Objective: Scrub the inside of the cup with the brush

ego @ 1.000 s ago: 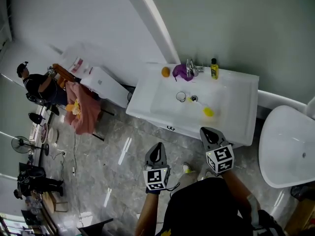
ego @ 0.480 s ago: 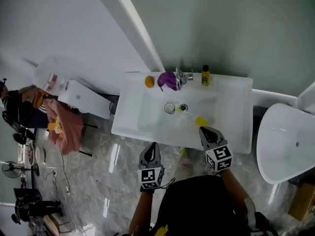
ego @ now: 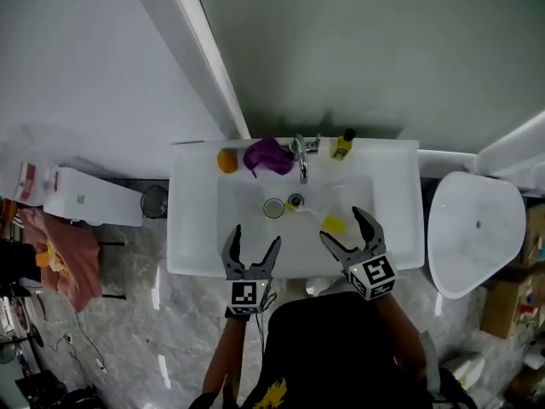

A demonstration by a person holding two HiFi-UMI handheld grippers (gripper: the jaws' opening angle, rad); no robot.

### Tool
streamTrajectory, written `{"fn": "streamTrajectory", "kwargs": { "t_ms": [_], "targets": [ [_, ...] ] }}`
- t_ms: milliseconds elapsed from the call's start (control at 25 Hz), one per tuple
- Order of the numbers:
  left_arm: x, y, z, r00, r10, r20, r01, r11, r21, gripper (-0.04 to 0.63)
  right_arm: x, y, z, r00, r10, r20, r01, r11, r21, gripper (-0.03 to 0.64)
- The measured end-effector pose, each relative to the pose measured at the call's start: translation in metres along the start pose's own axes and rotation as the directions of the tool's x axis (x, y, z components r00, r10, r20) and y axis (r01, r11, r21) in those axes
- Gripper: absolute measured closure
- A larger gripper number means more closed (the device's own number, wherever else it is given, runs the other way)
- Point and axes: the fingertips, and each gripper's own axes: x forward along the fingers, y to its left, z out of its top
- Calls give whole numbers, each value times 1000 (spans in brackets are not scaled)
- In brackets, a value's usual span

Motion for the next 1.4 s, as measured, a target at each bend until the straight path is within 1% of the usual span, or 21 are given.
{"fn": "streamTrajectory", "kwargs": {
  "t_ms": [120,200,280,400,480,560,640,720,800,880,1040,1120,1280,1400],
  "targets": [
    [10,5,-1,999,-45,-1,45,999,-18,183,8,-6,-1,999,-35,-7,35,999,23,223],
    [12,6,-3,998,-56,-9,55,997,-48,183,9,-12,-5,999,-51,-17,52,998,38,223],
    [20,8,-13,998,-68,-18,67,996,-56,183,16,-22,-8,998,-62,-28,63,997,41,224],
    [34,9,-10,999,-48,-21,46,995,-85,183,25,-29,-14,997,-62,-43,63,997,35,224],
    [37,5,-15,999,-40,-30,38,995,-87,183,26,-32,-20,997,-52,-52,54,998,36,224],
    [42,1,-25,998,-36,-51,32,996,-80,181,30,-39,-28,997,-36,-68,40,998,43,224],
    [49,-1,-36,996,-37,-78,33,998,-50,183,39,-46,-35,996,-18,-87,22,999,44,224],
    [57,-4,-51,992,-56,-113,56,998,-3,183,50,-51,-42,994,-4,-106,8,999,38,224],
    [67,-6,-63,989,-70,-129,74,997,27,182,62,-56,-53,993,4,-121,1,999,38,224],
    [78,-7,-85,984,-90,-156,98,994,49,183,78,-60,-72,989,21,-144,-13,999,53,224],
    [97,0,-147,963,-105,-248,128,989,76,182,115,-61,-128,968,94,-233,-74,993,96,224],
    [106,3,-176,950,-110,-292,140,986,84,183,131,-61,-155,953,113,-281,-95,992,77,224],
    [127,9,-224,933,-127,-337,153,987,50,183,163,-59,-199,918,162,-361,-164,986,25,224],
    [144,9,-256,919,-143,-367,157,988,9,181,186,-54,-226,882,210,-422,-232,973,-1,224]
  ]
}}
